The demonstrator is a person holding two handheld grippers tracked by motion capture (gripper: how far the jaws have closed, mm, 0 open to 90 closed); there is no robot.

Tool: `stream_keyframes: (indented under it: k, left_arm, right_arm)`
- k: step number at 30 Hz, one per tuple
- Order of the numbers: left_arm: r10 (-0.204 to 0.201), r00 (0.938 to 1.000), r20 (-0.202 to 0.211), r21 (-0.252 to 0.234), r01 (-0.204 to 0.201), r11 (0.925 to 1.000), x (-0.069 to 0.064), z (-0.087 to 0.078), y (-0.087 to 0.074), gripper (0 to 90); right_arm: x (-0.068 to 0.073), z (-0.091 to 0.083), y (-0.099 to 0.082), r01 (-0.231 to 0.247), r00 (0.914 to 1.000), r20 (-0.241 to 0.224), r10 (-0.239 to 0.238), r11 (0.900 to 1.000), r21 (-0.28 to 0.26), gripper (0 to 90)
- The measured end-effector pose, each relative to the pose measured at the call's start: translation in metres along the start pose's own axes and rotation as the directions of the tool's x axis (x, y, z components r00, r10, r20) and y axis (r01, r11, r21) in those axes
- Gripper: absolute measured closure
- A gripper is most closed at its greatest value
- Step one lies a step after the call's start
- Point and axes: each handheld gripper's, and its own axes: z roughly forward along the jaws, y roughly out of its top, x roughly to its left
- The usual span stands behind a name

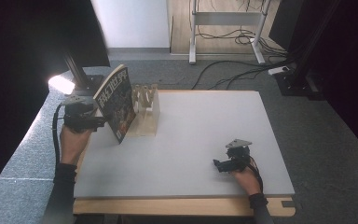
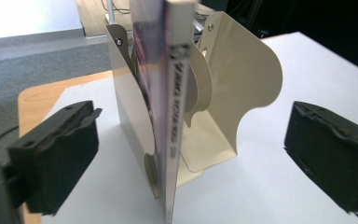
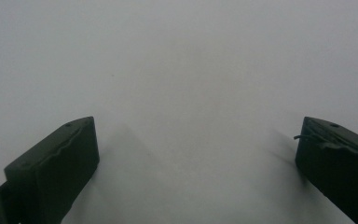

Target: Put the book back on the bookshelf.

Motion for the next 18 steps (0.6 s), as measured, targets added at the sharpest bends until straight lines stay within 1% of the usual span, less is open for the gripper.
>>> stream_keyframes:
  k: [2, 7, 12, 13, 18]
  left_arm:
    - [0.011, 0.9999, 0.002, 0.001, -0.011, 0.9999, -0.003, -0.004, -0.002, 0.0]
    - [0.036, 0.9991, 0.022, 0.0, -0.036, 0.9994, -0.011, -0.011, -0.008, 0.0]
    - [0.055, 0.9975, 0.043, -0.011, -0.055, 0.9984, -0.02, -0.018, -0.015, 0.0]
    - [0.056, 0.9972, 0.05, -0.014, -0.055, 0.9984, -0.022, -0.019, -0.016, 0.0]
    - [0.083, 0.9936, 0.077, -0.014, -0.082, 0.9966, -0.033, -0.019, -0.021, 0.0]
  right_arm:
    - [0.0, 0.0, 0.0, 0.0, 1.0, 0.0, 0.0, 1.0, 0.0, 0.0]
    - [0.0, 0.0, 0.0, -0.002, 1.0, 0.0, 0.002, 1.0, 0.001, 0.0]
    - [0.0, 0.0, 0.0, -0.002, 1.0, 0.0, 0.002, 1.0, 0.001, 0.0]
    - [0.0, 0.0, 0.0, -0.001, 1.0, 0.0, 0.001, 1.0, 0.001, 0.0]
    - [0.0, 0.0, 0.0, -0.002, 1.0, 0.0, 0.002, 1.0, 0.001, 0.0]
